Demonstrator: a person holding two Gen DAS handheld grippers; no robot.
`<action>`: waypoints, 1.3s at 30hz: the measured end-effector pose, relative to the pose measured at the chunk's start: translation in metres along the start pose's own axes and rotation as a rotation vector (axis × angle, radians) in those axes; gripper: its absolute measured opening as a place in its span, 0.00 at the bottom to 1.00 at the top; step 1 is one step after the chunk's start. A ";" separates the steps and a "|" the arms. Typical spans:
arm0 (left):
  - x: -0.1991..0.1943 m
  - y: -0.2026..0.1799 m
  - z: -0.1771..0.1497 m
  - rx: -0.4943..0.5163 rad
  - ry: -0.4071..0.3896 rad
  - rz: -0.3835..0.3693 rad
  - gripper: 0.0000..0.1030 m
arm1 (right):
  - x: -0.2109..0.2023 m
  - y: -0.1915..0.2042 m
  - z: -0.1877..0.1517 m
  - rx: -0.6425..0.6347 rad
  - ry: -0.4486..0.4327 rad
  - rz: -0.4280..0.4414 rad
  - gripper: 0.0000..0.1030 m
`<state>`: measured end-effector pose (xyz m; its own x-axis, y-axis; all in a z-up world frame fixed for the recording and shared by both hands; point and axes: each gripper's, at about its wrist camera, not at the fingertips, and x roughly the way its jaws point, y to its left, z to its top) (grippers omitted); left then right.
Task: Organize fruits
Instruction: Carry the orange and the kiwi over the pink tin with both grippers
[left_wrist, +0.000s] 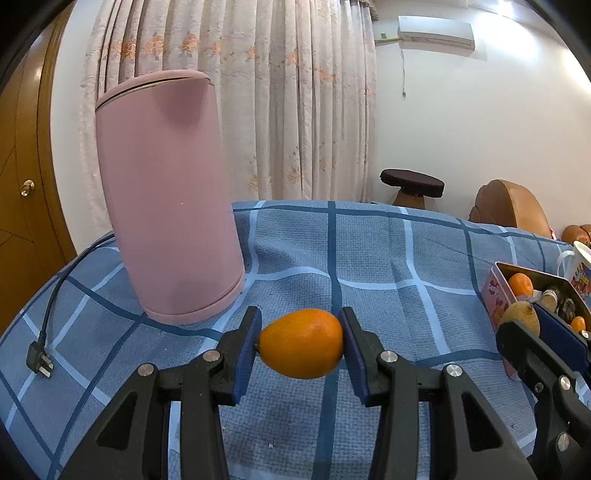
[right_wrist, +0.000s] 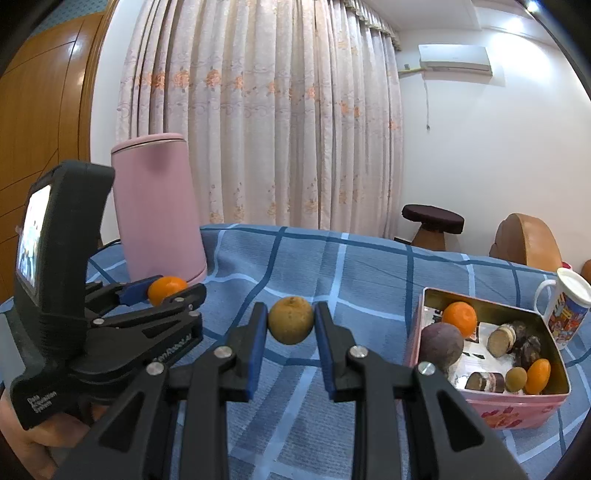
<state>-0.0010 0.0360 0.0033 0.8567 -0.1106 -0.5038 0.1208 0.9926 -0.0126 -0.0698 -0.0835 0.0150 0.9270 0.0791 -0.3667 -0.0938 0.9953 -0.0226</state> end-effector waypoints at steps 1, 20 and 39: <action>0.000 0.000 0.000 -0.002 0.000 0.001 0.44 | -0.001 -0.001 0.000 0.001 0.000 -0.001 0.28; -0.014 -0.015 -0.007 0.000 -0.012 0.006 0.44 | -0.017 -0.013 -0.003 -0.002 -0.006 -0.028 0.28; -0.033 -0.064 -0.015 0.065 -0.038 -0.024 0.44 | -0.043 -0.046 -0.014 -0.030 -0.029 -0.096 0.28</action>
<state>-0.0443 -0.0234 0.0075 0.8715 -0.1377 -0.4707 0.1730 0.9844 0.0323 -0.1104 -0.1331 0.0188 0.9422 -0.0148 -0.3347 -0.0145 0.9963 -0.0848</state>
